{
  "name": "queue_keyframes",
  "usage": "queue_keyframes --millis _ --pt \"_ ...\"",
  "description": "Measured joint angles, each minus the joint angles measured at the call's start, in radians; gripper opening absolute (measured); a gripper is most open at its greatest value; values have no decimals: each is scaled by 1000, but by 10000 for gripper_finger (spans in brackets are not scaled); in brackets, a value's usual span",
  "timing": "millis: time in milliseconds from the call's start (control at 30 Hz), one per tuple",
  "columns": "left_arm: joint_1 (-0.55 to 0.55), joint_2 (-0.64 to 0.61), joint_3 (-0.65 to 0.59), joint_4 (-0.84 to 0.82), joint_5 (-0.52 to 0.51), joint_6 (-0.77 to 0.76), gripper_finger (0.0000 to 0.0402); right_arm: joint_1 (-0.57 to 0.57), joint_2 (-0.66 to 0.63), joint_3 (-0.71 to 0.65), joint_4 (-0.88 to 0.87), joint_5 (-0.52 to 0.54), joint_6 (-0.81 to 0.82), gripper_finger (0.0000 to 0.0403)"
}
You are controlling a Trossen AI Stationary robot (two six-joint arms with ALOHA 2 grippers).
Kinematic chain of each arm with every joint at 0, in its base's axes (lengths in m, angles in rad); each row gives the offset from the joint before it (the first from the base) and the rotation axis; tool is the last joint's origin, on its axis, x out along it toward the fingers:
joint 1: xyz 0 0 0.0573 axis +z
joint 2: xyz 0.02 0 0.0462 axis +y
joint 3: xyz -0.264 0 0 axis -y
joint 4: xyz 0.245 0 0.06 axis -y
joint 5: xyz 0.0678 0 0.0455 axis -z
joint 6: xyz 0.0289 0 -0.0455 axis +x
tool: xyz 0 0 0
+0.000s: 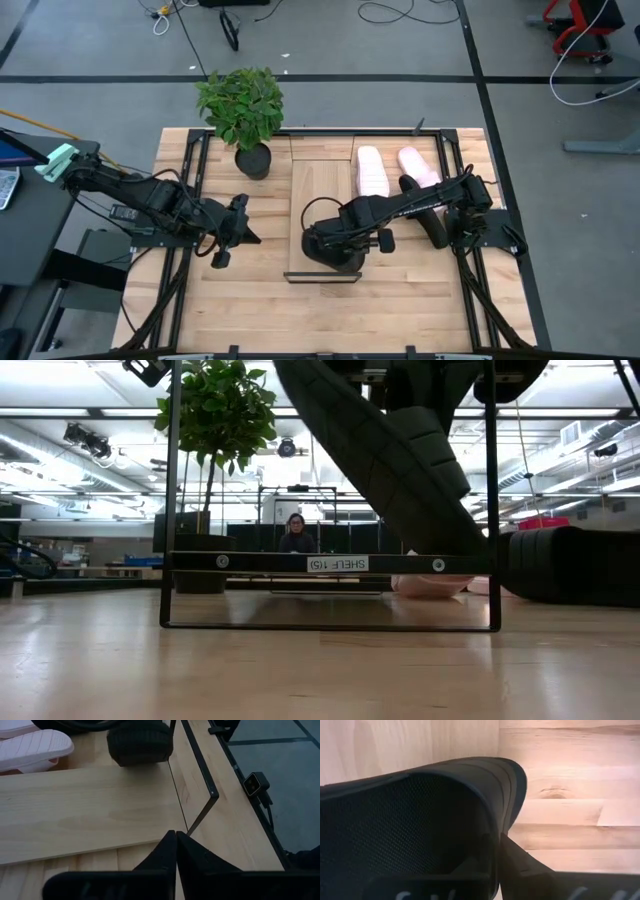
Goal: Pick and place slides into the shelf
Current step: Put the black slipper on the shelf
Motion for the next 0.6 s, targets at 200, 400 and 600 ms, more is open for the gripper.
queue_keyframes --millis 200,400,600 --pt "0 0 0 0 0 0 24 0 0 0 16 -1 -13 12" --pt "0 0 0 0 0 0 15 0 2 0 47 -18 -41 19" --pt "0 0 0 0 0 0 10 0 2 0 56 -28 -89 21"
